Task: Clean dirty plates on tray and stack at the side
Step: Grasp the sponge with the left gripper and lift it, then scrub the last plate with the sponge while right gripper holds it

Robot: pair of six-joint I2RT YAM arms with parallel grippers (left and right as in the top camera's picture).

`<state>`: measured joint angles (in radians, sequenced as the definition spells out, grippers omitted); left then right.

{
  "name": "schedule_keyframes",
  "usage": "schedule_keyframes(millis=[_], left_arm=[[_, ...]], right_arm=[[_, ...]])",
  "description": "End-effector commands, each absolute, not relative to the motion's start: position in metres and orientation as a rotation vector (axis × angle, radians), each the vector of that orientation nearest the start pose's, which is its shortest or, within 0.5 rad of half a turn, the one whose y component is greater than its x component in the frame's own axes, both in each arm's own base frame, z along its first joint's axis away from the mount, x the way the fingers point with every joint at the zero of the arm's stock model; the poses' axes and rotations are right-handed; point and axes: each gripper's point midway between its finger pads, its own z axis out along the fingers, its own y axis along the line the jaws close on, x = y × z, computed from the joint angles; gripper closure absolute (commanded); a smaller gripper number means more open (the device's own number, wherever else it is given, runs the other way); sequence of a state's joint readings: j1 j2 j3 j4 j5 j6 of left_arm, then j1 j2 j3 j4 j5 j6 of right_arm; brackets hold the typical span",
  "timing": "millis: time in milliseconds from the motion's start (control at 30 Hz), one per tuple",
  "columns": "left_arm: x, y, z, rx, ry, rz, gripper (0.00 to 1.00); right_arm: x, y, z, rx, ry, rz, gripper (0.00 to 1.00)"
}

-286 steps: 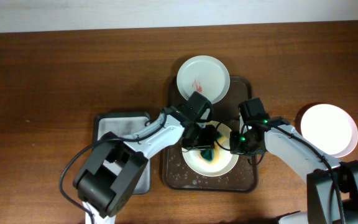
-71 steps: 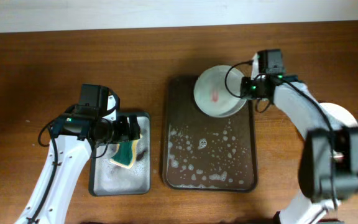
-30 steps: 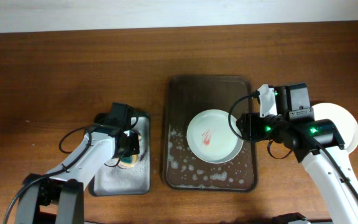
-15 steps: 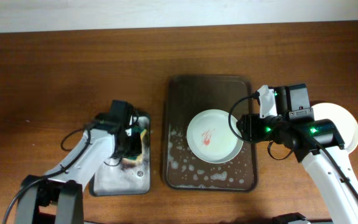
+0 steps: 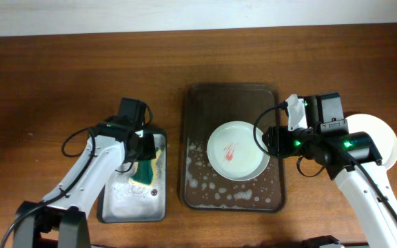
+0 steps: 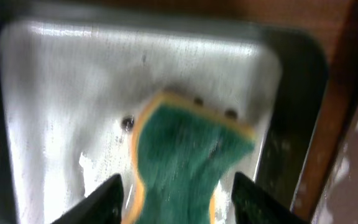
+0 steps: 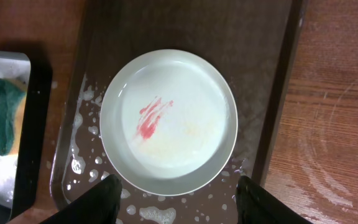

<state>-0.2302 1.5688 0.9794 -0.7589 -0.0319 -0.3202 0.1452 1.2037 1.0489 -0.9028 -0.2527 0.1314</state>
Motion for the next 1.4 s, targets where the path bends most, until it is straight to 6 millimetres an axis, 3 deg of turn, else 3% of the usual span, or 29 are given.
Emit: schedule_keyframes(millis=[0,67,100,167,233,300,333,400,467,533,567,600,733,800,833,867,1033,1133,1267,1333,1367], left_arm=[[0.282,-0.068,0.02,-0.081,2.972,0.006,0.49],[0.27,-0.067,-0.001,-0.067,3.011,0.017,0.56],[0.265,-0.066,-0.007,-0.068,3.03,0.026,0.66],[0.263,-0.065,-0.01,-0.068,3.04,0.031,0.99],[0.269,-0.067,0.001,-0.068,3.041,0.032,1.0],[0.279,-0.07,0.018,-0.067,3.033,0.028,1.0],[0.29,-0.073,0.035,-0.067,3.015,0.019,1.0],[0.309,-0.078,0.068,-0.067,2.984,0.005,1.0],[0.321,-0.087,0.098,-0.052,2.957,-0.035,1.0],[0.334,-0.113,0.13,-0.01,2.908,-0.199,1.0],[0.341,-0.139,0.142,0.047,2.859,-0.336,1.0],[0.344,-0.148,0.143,0.072,2.843,-0.366,1.0],[0.342,-0.198,0.125,0.174,2.848,-0.47,1.0],[0.34,-0.222,0.116,0.234,2.849,-0.521,1.0],[0.34,-0.233,0.109,0.236,2.852,-0.531,1.0],[0.34,-0.246,0.101,0.246,2.853,-0.544,1.0],[0.336,-0.307,0.059,0.296,2.852,-0.642,1.0],[0.332,-0.349,0.04,0.392,2.812,-0.834,1.0],[0.33,-0.365,-0.004,0.352,2.859,-0.897,1.0],[0.328,-0.355,-0.024,0.327,2.909,-0.828,1.0],[0.33,-0.337,-0.034,0.283,2.95,-0.702,1.0]], right_arm=[[0.286,0.087,0.174,-0.119,2.629,0.425,0.4],[0.286,0.087,0.174,-0.119,2.629,0.425,0.39],[0.286,0.086,0.174,-0.119,2.629,0.425,0.39],[0.287,0.086,0.174,-0.118,2.628,0.42,0.39],[0.293,0.069,0.172,-0.082,2.62,0.285,0.43],[0.297,0.059,0.171,-0.06,2.614,0.207,0.56],[0.298,0.058,0.168,-0.056,2.625,0.194,0.59],[0.3,0.058,0.154,-0.055,2.673,0.188,0.74],[0.305,0.059,0.133,-0.052,2.741,0.18,0.82],[0.312,0.063,0.097,-0.051,2.84,0.194,0.81],[0.315,0.065,0.076,-0.035,2.893,0.198,0.7],[0.317,0.065,0.065,-0.017,2.921,0.196,0.68],[0.324,0.065,0.011,0.011,3.023,0.173,0.67],[0.323,0.066,-0.004,0.035,3.054,0.176,0.78],[0.32,0.067,-0.011,0.037,3.076,0.189,0.9],[0.317,0.069,-0.015,0.037,3.092,0.207,0.96],[0.312,0.071,-0.016,0.038,3.116,0.223,0.96],[0.31,0.07,-0.016,0.02,3.125,0.219,0.96],[0.306,0.07,-0.016,0.015,3.138,0.218,0.96],[0.305,0.07,-0.016,0.015,3.142,0.217,0.96],[0.304,0.07,-0.016,0.015,3.147,0.216,0.96]])
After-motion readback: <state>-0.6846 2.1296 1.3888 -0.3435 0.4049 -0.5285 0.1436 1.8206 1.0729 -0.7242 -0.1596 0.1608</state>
